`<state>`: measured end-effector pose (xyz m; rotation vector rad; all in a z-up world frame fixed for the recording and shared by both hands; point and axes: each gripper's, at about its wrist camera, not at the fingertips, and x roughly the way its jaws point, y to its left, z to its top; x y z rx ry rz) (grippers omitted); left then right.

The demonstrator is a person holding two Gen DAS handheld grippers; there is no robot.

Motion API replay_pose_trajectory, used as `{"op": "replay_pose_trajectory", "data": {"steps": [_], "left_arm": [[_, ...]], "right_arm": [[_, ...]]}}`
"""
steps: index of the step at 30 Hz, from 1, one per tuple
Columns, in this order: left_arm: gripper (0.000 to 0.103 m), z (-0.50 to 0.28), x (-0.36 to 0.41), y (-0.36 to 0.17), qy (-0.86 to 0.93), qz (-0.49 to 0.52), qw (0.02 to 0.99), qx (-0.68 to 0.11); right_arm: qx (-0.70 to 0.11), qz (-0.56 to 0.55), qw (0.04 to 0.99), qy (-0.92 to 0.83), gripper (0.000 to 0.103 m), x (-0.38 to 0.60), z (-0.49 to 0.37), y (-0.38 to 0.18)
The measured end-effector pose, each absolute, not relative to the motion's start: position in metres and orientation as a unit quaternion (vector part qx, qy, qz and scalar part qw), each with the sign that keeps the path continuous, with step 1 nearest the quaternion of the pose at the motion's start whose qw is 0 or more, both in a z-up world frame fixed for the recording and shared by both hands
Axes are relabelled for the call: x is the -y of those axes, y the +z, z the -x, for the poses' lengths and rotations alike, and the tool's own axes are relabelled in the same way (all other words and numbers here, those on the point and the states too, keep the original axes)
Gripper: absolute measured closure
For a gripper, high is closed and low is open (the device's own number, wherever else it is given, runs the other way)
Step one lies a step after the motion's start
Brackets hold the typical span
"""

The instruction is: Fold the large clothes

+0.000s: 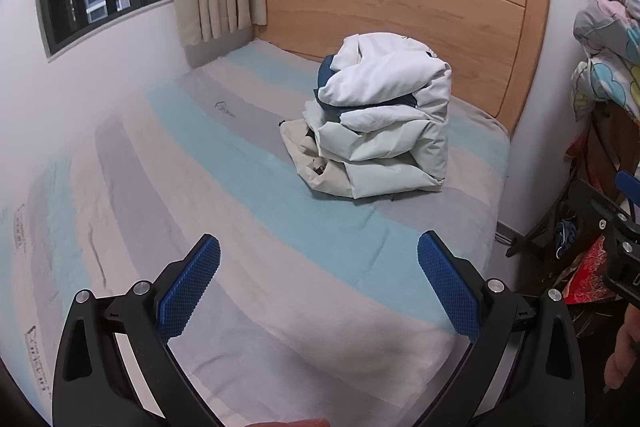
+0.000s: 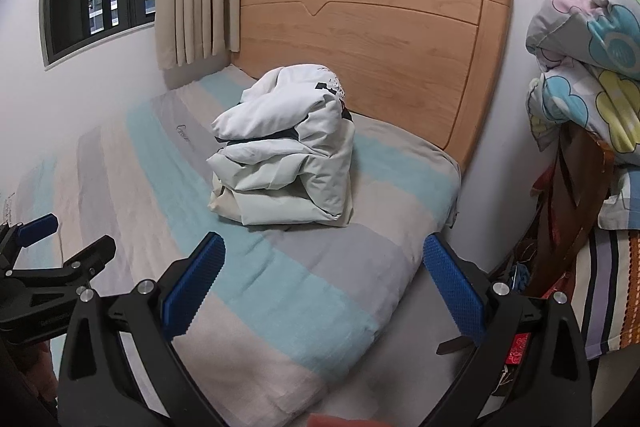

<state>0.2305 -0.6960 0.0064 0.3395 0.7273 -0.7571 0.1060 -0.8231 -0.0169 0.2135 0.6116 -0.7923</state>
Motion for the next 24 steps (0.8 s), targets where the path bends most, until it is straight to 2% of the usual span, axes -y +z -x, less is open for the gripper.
{"op": "replay_pose_trajectory", "data": {"steps": [24], "left_arm": [[0.006, -0.23, 0.712, 0.01, -0.359, -0.173, 0.848, -0.348]], "right_arm": [[-0.301, -0.105, 0.866, -0.385, 0.007, 0.829, -0.105, -0.025]]}}
